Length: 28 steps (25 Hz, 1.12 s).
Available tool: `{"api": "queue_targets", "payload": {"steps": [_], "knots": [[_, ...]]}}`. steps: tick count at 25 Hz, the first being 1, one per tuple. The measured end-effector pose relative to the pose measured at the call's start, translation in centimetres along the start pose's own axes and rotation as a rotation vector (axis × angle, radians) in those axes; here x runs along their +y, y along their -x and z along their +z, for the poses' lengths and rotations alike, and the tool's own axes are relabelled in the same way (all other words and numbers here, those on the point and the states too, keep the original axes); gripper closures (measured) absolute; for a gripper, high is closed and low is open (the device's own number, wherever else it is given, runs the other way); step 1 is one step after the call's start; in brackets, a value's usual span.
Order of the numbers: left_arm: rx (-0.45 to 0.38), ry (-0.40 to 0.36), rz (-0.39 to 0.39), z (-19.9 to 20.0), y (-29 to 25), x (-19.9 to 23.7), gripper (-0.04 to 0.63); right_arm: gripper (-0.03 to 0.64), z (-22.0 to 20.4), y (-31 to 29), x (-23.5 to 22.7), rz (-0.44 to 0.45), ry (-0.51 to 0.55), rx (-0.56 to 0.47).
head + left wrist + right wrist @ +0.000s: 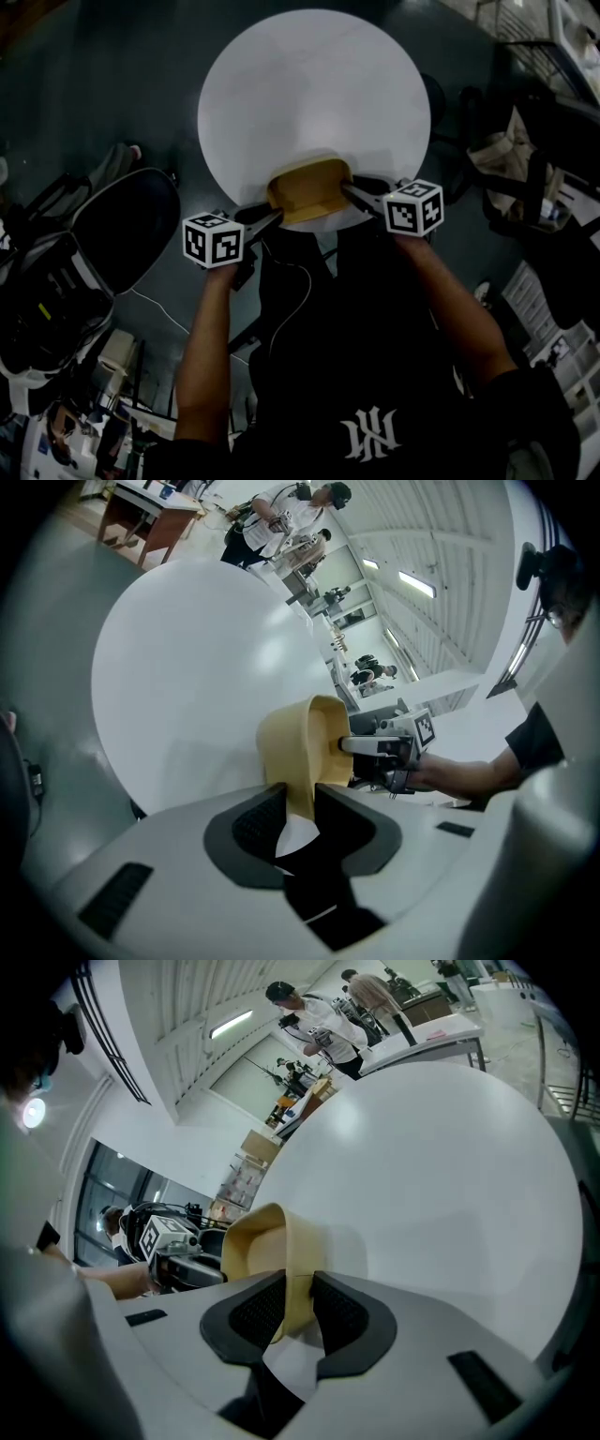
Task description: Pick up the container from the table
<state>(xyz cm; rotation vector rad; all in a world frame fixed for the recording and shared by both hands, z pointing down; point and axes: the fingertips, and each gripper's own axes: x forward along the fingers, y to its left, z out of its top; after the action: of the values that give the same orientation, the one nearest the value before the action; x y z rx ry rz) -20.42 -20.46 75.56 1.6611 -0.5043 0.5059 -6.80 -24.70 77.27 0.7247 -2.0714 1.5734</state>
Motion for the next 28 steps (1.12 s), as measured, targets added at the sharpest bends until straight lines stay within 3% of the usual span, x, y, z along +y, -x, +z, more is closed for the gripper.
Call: {"api": "queue_targets", "payload": {"steps": [12,28], "knots": [[-0.056,-0.034,0.003,2.2,3.3,-0.7,0.5,0.511,3.0,0.2,3.4,-0.001,0.056,-0.023],[-0.272,-0.228,0.042,14.9,10.5,-6.2,0.506,0.511,15.7,4.5,10.5,0.038,0.227,-0.226]]}}
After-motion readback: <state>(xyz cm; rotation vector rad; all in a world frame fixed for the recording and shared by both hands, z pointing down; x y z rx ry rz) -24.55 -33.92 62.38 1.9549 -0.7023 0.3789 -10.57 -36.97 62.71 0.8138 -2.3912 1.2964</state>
